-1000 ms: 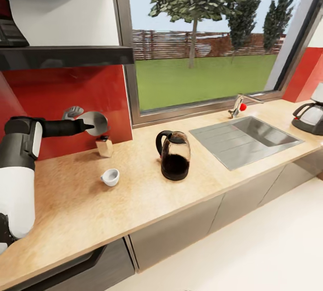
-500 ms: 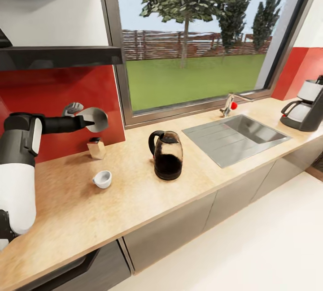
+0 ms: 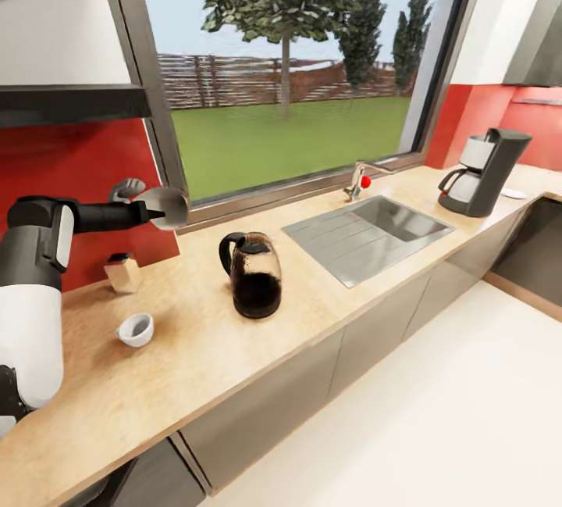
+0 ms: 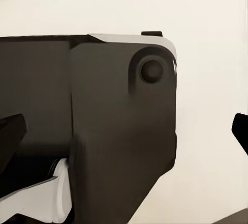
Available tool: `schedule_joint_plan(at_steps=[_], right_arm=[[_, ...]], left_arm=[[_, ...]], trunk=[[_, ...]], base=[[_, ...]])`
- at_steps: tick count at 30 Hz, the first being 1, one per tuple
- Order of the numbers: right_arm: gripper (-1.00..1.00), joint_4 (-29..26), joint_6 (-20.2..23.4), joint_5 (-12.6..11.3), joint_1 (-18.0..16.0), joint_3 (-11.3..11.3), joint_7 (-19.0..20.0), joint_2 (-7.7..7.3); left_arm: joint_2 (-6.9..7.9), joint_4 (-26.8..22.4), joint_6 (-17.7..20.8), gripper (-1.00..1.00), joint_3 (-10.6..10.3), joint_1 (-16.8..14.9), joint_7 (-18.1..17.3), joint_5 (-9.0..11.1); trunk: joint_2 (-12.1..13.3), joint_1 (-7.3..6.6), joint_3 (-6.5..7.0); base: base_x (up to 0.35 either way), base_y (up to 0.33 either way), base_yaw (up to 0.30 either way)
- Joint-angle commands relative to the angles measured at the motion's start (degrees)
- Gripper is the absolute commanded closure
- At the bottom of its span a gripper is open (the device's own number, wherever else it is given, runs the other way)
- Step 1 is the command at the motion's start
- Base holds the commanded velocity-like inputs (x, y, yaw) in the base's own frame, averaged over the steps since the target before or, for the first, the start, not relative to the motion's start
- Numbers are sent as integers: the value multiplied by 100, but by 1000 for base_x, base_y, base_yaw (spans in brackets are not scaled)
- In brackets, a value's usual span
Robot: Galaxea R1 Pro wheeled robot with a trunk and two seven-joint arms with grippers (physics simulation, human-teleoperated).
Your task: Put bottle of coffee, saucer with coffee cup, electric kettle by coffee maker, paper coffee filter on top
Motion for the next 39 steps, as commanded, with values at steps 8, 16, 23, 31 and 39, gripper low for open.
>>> schedule_joint_plan(at_steps=[8,16,23,31,39], right_arm=[[-100,9,-20,-7,-6,0,-3,9],[-100,11,-20,-7,-6,0,-3,10],[-100,17,-20,-7,-6,8,-3,10],[-100,18,-20,-7,-6,5,-3,10],[-100,26,-20,-7,-6,0,-3,10]], left_arm=[[-3,-5,23,100,-101,-7,-74,-67],[4,-7,25,100,-187,-7,-77,-67],[6,-5,30,100,-189,-7,-77,-67],[6,-5,34,100,-186,-7,-77,-67],[6,-5,34,100,-186,-7,-77,-67]], trunk=[[-11,5,12],[-11,5,34],[-11,5,53],[-11,5,75],[-11,5,95]], base=[[224,-174,-285],[237,-186,-286],[108,-258,-286],[171,-252,-286],[234,-206,-286]])
